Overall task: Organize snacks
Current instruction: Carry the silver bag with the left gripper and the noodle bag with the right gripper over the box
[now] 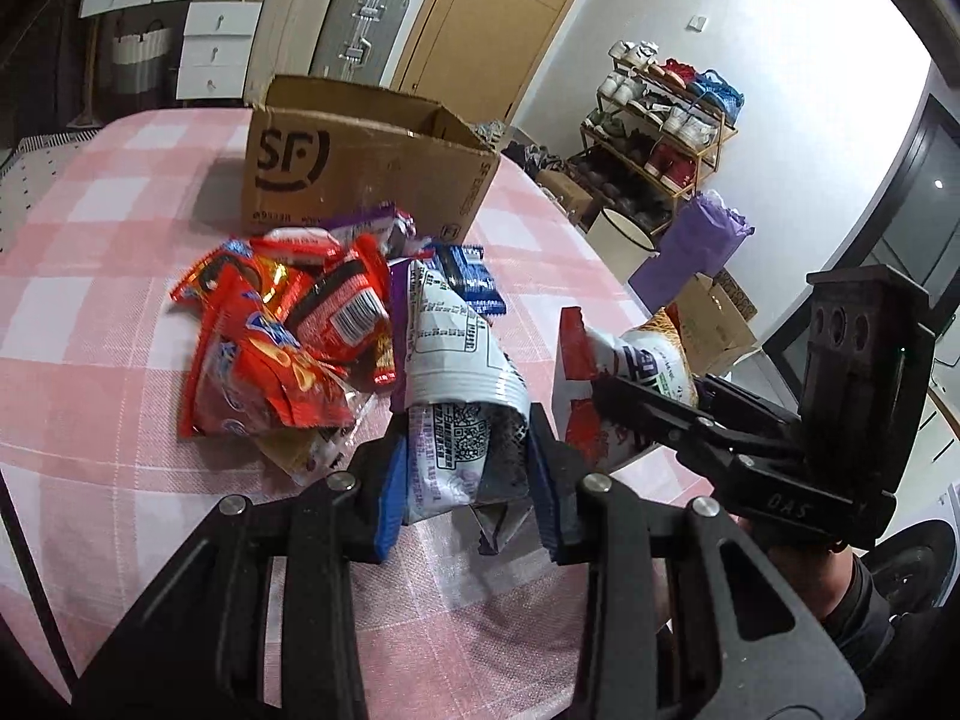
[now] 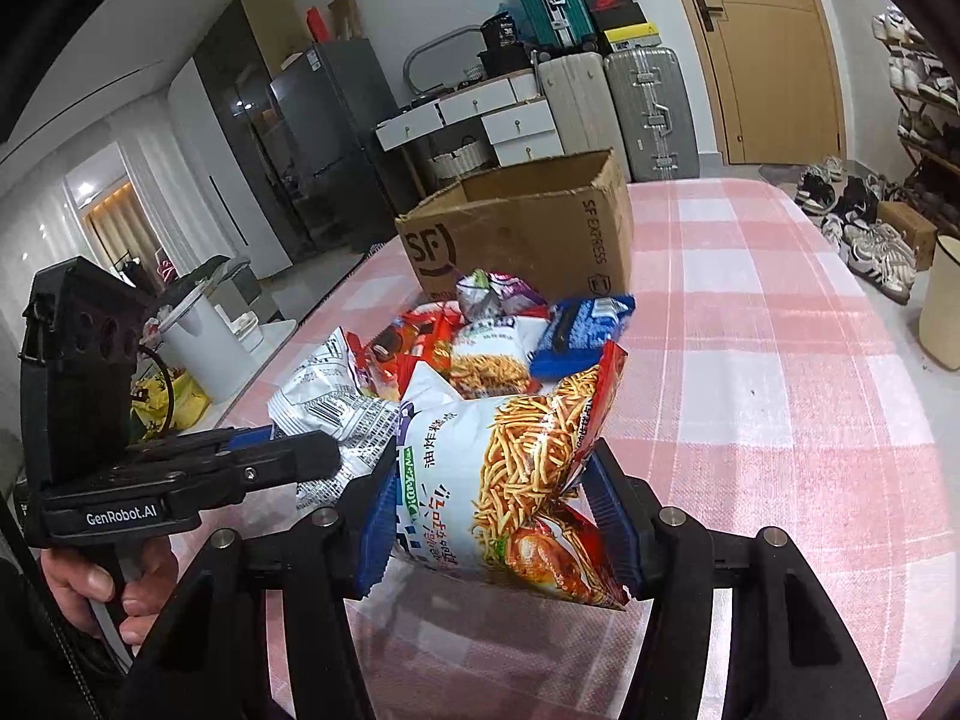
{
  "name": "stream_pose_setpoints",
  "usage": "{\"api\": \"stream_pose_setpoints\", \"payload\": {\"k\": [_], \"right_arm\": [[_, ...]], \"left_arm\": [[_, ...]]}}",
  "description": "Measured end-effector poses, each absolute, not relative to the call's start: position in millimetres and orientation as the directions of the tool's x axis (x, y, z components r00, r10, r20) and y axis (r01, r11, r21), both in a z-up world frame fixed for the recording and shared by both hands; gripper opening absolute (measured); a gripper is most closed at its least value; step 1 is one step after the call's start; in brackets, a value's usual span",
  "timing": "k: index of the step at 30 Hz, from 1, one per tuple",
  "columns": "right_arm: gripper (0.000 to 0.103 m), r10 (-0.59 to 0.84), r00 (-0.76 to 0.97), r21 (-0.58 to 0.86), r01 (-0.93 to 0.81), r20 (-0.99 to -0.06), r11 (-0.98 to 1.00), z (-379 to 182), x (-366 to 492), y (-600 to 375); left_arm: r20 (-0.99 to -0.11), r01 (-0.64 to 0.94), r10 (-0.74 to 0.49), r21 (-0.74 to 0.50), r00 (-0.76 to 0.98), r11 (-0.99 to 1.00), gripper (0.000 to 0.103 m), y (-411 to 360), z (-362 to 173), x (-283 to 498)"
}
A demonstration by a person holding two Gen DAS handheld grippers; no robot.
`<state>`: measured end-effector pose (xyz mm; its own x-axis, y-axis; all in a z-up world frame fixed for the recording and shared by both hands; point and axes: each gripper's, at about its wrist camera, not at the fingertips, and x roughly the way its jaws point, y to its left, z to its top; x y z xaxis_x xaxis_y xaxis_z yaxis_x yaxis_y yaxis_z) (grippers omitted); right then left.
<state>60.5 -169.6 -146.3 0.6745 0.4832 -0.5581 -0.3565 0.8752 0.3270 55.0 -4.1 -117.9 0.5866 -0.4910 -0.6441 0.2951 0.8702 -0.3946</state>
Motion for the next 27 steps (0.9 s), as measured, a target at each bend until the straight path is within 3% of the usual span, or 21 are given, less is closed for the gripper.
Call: {"api": "stream_pose_setpoints", "payload": {"k": [14, 27], "right_arm": [[0.059, 0.482, 0.706, 0.305, -0.374, -0.518, 0.876, -107.8, 75.5, -165.3], [0.059, 0.492, 0.745, 0.266, -0.414, -0.449, 0.87, -41.4, 114.7, -158.1]], "left_arm": [[-0.593, 0.271, -0.441, -0.358, 0.674, 0.894, 0.032, 32.5, -71.7, 47.3], [-0.564, 0.284, -0.433, -0.336, 0.703, 0.898, 0.032, 49.0, 0.6, 93.1]]}}
